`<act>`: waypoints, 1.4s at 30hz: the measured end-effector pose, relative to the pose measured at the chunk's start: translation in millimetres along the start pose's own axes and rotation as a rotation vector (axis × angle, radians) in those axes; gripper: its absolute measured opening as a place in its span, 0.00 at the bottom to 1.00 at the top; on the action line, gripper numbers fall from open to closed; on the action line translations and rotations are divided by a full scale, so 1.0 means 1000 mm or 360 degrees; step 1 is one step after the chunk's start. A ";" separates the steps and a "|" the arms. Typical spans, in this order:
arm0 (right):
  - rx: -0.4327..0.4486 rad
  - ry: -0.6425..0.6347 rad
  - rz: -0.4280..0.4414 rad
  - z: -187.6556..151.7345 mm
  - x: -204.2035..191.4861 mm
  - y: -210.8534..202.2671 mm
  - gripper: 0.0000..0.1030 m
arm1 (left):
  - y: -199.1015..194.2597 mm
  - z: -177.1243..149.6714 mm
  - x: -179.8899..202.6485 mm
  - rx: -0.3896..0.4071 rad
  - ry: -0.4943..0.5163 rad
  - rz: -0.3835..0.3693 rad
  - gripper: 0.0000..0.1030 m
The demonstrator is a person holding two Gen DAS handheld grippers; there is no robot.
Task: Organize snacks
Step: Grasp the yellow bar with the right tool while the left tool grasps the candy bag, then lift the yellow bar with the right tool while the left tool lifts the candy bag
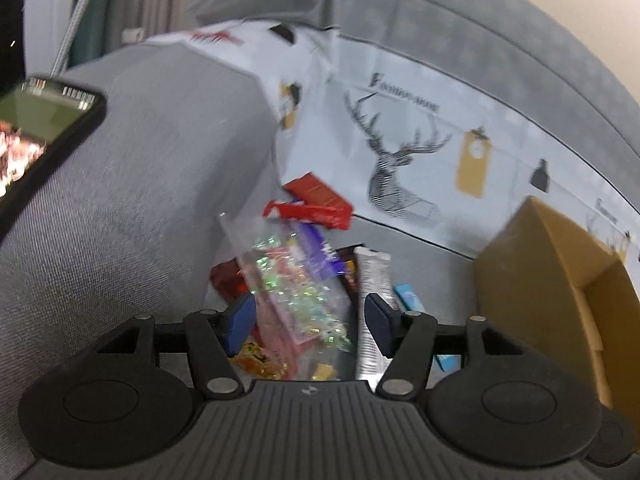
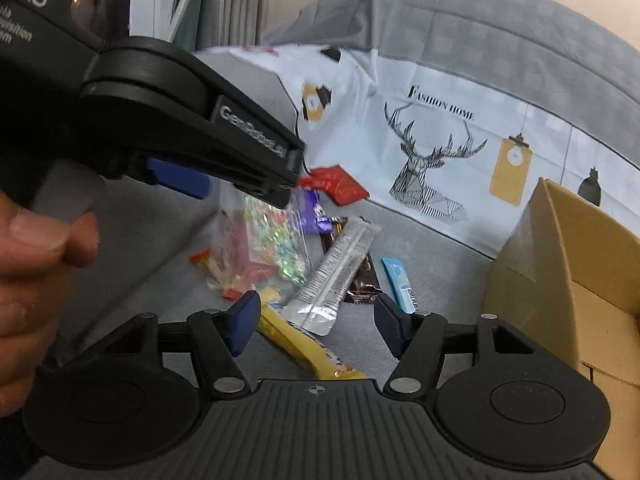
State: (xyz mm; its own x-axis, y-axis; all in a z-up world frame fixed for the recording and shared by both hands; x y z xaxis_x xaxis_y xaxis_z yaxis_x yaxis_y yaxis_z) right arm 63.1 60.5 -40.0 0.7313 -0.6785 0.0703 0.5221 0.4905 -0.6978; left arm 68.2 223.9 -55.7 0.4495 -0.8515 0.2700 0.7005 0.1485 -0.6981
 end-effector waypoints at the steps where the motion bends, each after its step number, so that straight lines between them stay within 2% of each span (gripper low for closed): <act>1: -0.0028 -0.0001 0.0018 -0.001 0.001 0.005 0.67 | 0.004 0.000 -0.002 -0.0012 -0.0017 0.0005 0.64; 8: -0.0167 -0.0080 0.0086 -0.013 0.000 0.033 0.70 | 0.031 -0.002 -0.006 -0.0084 -0.0065 0.0049 0.68; 11: -0.0219 -0.0097 0.0112 -0.018 -0.002 0.041 0.75 | 0.041 -0.003 -0.010 -0.0125 -0.0117 0.0069 0.69; 17: -0.0262 -0.0136 0.0173 -0.024 -0.010 0.046 0.73 | 0.050 -0.002 -0.013 -0.0151 -0.0144 0.0067 0.68; 19: -0.0269 -0.0159 0.0172 -0.025 -0.011 0.048 0.69 | 0.052 -0.001 -0.010 -0.0146 -0.0116 0.0079 0.62; 21: -0.0281 -0.0182 0.0175 -0.026 -0.013 0.047 0.59 | 0.053 -0.001 -0.008 -0.0157 -0.0099 0.0075 0.36; 22: -0.0278 -0.0186 0.0186 -0.026 -0.013 0.047 0.53 | 0.053 -0.001 -0.008 -0.0161 -0.0095 0.0071 0.32; 23: -0.0275 -0.0190 0.0197 -0.026 -0.014 0.046 0.48 | 0.051 -0.001 -0.007 -0.0153 -0.0083 0.0083 0.20; 24: -0.0273 -0.0198 0.0207 -0.027 -0.013 0.045 0.33 | 0.050 0.000 -0.006 -0.0145 -0.0072 0.0091 0.19; 25: -0.0272 -0.0205 0.0209 -0.027 -0.014 0.042 0.25 | 0.047 0.001 -0.005 -0.0137 -0.0069 0.0085 0.18; 28: -0.0252 -0.0198 0.0219 -0.027 -0.014 0.034 0.20 | 0.034 0.003 0.000 -0.0085 -0.0027 0.0062 0.12; 37: -0.0221 -0.0103 0.0262 -0.030 -0.010 -0.004 0.20 | -0.023 0.010 0.018 0.0057 0.0087 0.0014 0.03; 40: -0.0207 -0.0097 0.0265 -0.032 -0.007 -0.016 0.20 | -0.033 0.010 0.018 0.0050 0.0088 -0.0025 0.03; 42: -0.0210 -0.0091 0.0266 -0.034 -0.004 -0.022 0.20 | -0.034 0.009 0.018 0.0002 0.0078 -0.0048 0.03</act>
State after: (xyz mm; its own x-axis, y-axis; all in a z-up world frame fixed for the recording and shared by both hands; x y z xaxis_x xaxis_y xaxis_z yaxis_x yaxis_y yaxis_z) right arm 33.7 33.7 -49.2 0.8283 -0.5600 -0.0165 0.3324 0.5149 -0.7902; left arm 57.3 208.4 -20.7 0.4006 -0.8792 0.2577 0.7138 0.1232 -0.6894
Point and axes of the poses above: each gripper's, at about its wrist camera, not at the fingertips, and y roughly the way its jaws point, x to its right, z to its top, the point moved 4 cm from there along y, roughly the way its jaws point, and after that the axes turned 5 degrees about -y, right-handed, at the moved point
